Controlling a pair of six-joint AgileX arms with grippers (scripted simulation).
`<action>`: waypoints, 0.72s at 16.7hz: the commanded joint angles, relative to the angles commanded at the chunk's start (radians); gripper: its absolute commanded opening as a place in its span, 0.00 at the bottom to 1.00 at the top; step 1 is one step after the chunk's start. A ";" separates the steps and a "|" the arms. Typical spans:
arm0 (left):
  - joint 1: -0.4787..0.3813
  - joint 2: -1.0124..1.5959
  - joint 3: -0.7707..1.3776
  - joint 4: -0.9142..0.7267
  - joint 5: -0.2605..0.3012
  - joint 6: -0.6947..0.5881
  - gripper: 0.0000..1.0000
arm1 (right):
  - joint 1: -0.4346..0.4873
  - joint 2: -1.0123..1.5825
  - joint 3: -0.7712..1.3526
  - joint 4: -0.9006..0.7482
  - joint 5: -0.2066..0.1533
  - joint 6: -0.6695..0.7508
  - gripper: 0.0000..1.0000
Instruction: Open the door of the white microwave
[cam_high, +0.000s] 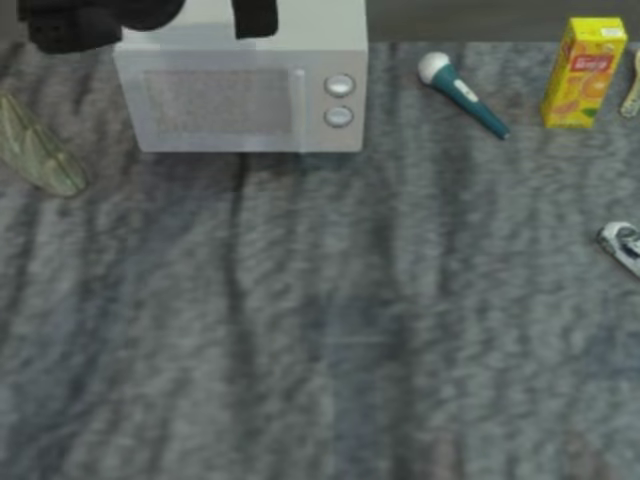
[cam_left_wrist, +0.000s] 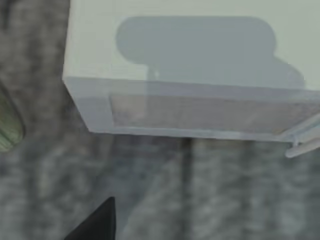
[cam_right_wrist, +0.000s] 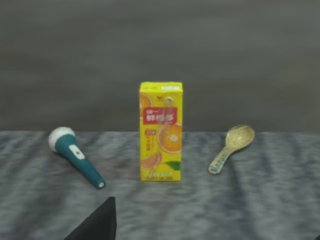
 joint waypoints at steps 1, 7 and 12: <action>-0.023 0.085 0.089 -0.045 -0.011 -0.021 1.00 | 0.000 0.000 0.000 0.000 0.000 0.000 1.00; -0.121 0.405 0.447 -0.214 -0.056 -0.114 1.00 | 0.000 0.000 0.000 0.000 0.000 0.000 1.00; -0.134 0.440 0.492 -0.233 -0.062 -0.127 1.00 | 0.000 0.000 0.000 0.000 0.000 0.000 1.00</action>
